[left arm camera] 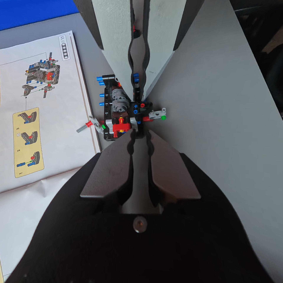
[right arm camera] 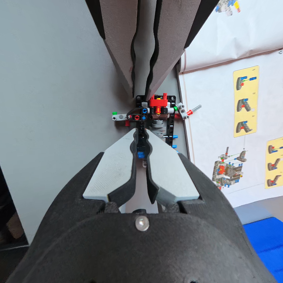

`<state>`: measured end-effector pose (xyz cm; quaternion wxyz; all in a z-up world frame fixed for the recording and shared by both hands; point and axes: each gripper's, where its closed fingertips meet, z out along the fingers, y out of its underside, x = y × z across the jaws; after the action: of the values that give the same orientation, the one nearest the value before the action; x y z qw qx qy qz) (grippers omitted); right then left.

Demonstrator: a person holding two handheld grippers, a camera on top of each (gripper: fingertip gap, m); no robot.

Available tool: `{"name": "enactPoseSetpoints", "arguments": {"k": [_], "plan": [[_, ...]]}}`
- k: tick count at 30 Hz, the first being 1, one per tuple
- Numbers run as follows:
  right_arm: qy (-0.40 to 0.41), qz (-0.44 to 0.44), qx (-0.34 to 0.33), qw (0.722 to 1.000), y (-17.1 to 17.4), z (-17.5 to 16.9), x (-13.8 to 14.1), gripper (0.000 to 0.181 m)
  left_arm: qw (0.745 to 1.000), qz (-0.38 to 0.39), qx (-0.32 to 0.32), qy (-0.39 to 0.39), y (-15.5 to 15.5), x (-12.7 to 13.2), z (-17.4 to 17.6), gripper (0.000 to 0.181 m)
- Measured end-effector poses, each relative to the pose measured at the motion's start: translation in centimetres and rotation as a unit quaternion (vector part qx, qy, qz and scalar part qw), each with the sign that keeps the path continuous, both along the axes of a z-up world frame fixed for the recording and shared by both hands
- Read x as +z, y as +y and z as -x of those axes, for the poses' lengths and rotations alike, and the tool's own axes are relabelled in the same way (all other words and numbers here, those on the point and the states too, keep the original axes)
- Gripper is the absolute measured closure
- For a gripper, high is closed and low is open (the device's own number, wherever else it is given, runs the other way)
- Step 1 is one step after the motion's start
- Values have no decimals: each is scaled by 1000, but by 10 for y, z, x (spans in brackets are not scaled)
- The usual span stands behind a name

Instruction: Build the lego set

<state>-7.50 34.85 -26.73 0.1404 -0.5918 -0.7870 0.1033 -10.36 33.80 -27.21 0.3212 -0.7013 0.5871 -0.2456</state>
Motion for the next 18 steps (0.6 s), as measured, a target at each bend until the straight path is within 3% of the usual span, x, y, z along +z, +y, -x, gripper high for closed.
{"name": "enactPoseSetpoints", "arguments": {"k": [18], "plan": [[-15, -59, -3, 998, 1, -3, -8, 178, 1000, 9, -3, 5, -3, -11, -5, 168]]}}
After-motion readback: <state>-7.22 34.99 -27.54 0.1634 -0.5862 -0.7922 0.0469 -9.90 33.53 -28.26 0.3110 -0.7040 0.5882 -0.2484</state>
